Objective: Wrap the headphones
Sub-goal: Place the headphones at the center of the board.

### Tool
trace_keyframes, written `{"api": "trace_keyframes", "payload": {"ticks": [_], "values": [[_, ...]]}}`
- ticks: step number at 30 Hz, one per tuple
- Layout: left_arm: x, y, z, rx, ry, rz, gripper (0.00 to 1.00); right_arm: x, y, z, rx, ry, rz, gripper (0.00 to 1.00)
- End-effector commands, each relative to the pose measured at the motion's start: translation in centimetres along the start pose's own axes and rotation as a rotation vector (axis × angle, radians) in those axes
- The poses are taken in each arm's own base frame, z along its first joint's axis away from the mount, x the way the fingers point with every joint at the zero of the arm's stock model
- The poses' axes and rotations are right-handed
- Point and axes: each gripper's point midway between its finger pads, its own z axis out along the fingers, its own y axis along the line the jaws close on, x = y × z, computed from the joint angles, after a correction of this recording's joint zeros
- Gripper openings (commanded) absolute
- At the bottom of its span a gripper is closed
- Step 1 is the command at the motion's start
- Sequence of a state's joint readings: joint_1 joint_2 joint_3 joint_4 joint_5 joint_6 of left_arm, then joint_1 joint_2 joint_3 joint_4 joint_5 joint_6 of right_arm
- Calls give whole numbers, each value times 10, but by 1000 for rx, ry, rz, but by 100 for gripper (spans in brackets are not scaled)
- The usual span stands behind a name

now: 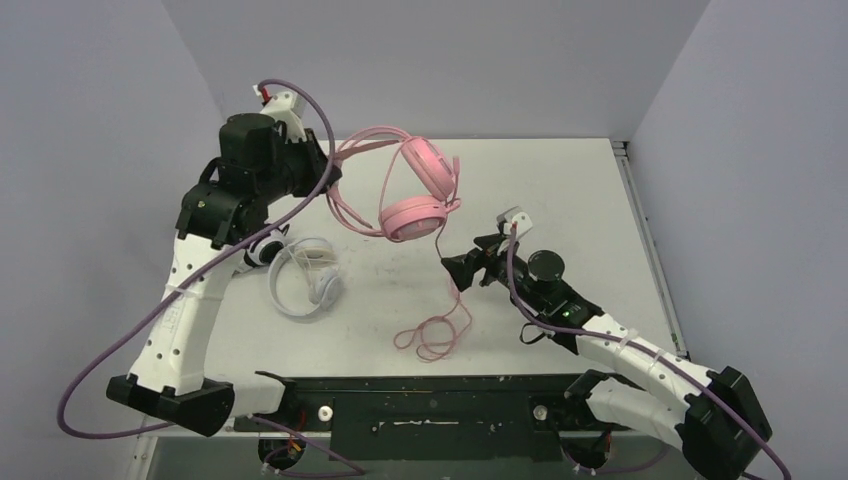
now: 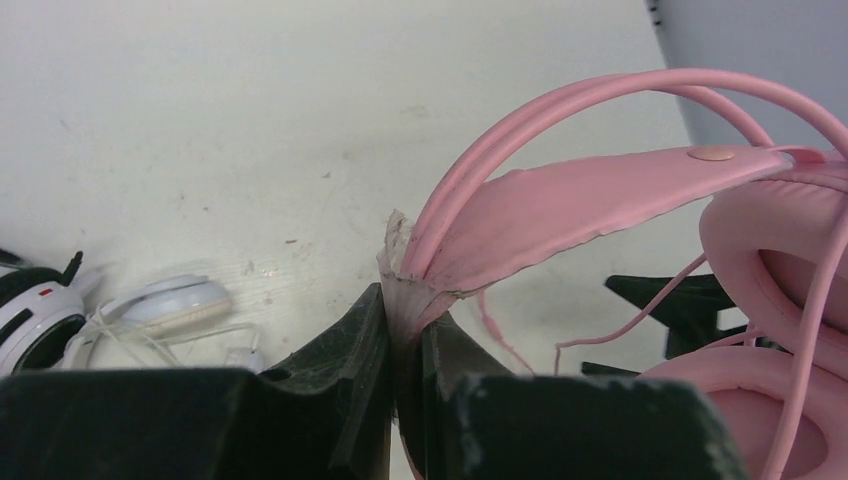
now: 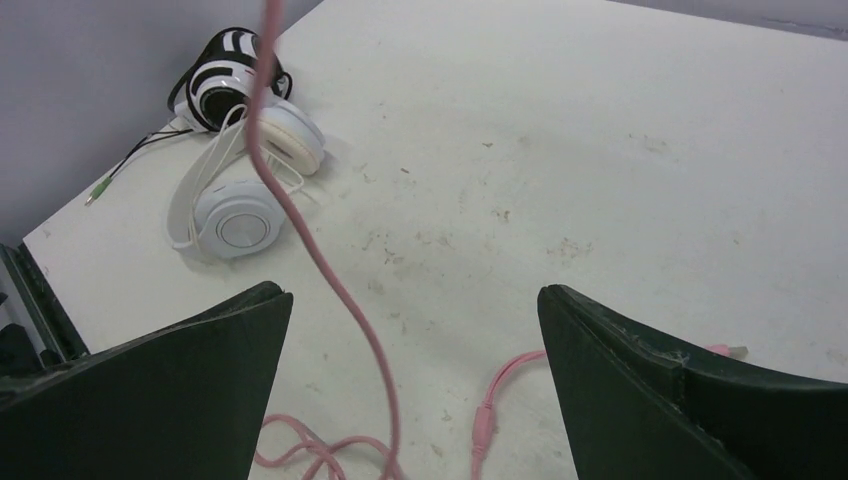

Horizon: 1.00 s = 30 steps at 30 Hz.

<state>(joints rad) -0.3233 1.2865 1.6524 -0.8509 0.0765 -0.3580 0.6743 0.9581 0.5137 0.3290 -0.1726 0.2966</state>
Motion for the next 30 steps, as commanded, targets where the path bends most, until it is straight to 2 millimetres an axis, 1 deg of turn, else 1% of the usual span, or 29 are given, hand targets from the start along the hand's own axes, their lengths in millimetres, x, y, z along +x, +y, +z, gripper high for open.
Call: {"api": "trace_keyframes", "payload": {"ticks": [1,6,9,10,12,16,17,19,21,22,24,27,30], "values": [[-56,-48,-45,181,-139,-85,0,-56,16,15,-93,-230,-91,100],[-86,-72,-57,272,-167,-119,0,-74,35,36,-205,-275,-164,99],[-107,-80,-61,289,-205,-128,0,-76,44,48,-266,-275,-167,97],[-114,-82,-61,293,-219,-134,0,-75,44,54,-267,-266,-157,96],[-128,-87,-64,312,-253,-148,0,-65,43,68,-279,-229,-147,92],[-157,-90,-66,343,-311,-197,0,-47,42,86,-298,-196,-112,75],[-166,-89,-68,352,-331,-214,0,-40,39,89,-288,-193,-98,74],[-188,-81,-71,373,-379,-263,0,-29,34,95,-274,-194,-81,73],[-211,-67,-78,402,-436,-320,0,-17,30,101,-265,-177,-68,73],[-225,-51,-81,395,-472,-360,0,-10,28,104,-257,-160,-60,73],[-247,-32,-91,410,-536,-406,0,7,22,111,-229,-120,-49,72],[-264,-12,-104,423,-589,-454,0,27,4,120,-132,-67,-37,68],[-271,-5,-112,429,-612,-468,0,40,-13,126,-55,-46,-31,65]]}}
